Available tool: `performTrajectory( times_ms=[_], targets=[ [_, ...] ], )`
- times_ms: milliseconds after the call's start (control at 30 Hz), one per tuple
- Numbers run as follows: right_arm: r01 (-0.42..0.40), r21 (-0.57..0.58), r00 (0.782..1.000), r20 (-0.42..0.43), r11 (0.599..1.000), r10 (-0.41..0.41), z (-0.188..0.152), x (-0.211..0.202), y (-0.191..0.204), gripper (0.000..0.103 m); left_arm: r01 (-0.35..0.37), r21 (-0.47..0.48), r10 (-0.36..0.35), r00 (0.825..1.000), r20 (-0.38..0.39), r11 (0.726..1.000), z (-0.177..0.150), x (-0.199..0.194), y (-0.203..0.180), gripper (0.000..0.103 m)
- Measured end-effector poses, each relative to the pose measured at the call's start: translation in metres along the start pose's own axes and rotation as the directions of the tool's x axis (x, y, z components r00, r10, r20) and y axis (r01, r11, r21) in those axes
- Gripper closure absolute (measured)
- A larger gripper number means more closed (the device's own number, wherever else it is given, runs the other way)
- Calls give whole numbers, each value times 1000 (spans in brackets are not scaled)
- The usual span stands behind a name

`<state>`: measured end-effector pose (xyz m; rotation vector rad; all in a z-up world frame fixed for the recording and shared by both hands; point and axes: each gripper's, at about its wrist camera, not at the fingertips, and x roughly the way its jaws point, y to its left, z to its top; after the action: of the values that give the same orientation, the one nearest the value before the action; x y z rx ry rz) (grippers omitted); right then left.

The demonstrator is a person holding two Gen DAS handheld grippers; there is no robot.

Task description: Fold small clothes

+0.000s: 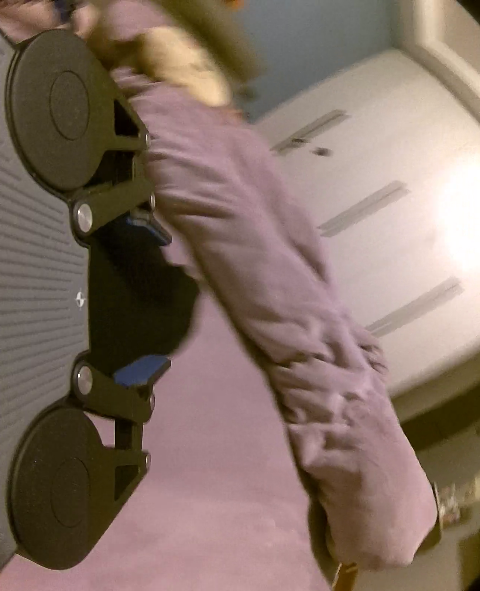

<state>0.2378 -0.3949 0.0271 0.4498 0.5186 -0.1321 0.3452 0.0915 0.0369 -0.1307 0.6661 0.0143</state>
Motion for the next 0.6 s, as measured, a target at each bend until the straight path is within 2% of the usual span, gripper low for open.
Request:
performTrajectory(
  times_ms=[133,233,333,400,467,533,600],
  targets=[
    [-38,-103,994,-102,994,27,-34,6,24,57,93,96,-80,989,-125,991,-43,6,-39,22],
    [-53,-179,990,-138,982,28,-45,11,41,57,110,171,-80,981,-177,979,-58,20,-59,22],
    [-12,-243,988,-153,970,-26,-45,22,43,59,89,228,-50,984,-169,970,-52,39,-68,22],
    [10,-246,986,-160,969,-51,-43,28,42,60,67,224,-31,986,-162,972,-44,50,-71,22],
    [18,-252,991,-122,968,-51,-36,30,51,60,42,190,-13,988,-155,981,-36,62,-70,22],
    [-26,-262,992,-124,965,-7,-33,39,64,60,52,162,-25,986,-162,985,-32,73,-70,22],
    [-50,-289,987,-163,956,2,-37,61,79,59,45,183,-17,988,-151,982,-33,81,-76,22]
  ],
)
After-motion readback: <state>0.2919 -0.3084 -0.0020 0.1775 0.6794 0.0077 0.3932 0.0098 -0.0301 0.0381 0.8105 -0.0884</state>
